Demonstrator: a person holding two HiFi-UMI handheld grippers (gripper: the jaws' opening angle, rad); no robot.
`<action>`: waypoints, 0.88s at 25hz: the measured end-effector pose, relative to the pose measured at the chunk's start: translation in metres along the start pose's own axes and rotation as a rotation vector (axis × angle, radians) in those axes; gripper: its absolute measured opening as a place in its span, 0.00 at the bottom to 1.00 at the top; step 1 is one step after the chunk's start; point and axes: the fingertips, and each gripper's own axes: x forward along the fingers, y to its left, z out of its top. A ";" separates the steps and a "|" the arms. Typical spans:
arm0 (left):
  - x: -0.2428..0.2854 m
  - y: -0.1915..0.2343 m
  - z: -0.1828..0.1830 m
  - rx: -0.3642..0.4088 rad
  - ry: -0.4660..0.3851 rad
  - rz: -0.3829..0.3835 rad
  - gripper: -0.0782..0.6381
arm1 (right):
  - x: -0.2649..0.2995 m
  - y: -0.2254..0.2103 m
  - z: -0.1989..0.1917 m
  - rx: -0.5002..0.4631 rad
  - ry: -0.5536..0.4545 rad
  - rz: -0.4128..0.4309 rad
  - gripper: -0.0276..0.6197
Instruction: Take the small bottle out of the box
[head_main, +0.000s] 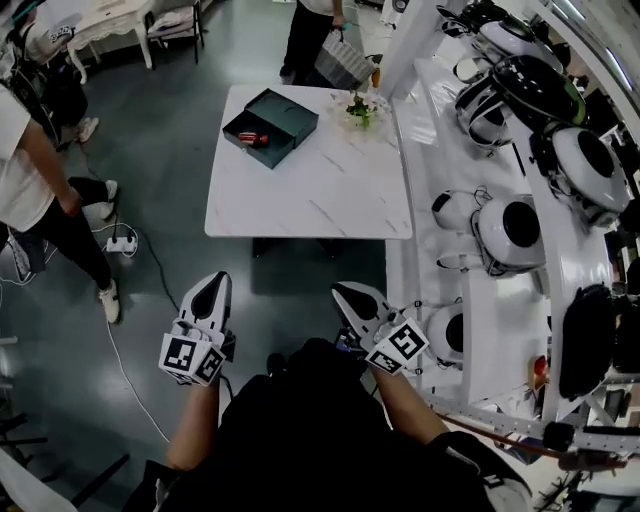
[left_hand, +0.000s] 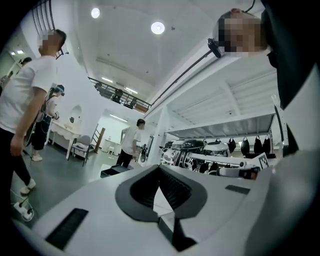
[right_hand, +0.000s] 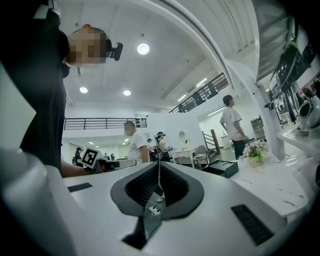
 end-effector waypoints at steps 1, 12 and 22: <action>0.010 0.005 0.002 -0.011 0.000 -0.004 0.13 | 0.007 -0.008 0.001 0.006 0.000 0.002 0.10; 0.152 0.086 0.019 0.049 0.021 0.060 0.13 | 0.124 -0.144 0.029 0.016 -0.029 0.080 0.10; 0.257 0.169 0.051 0.174 0.047 0.141 0.13 | 0.230 -0.255 0.051 -0.177 0.054 0.042 0.10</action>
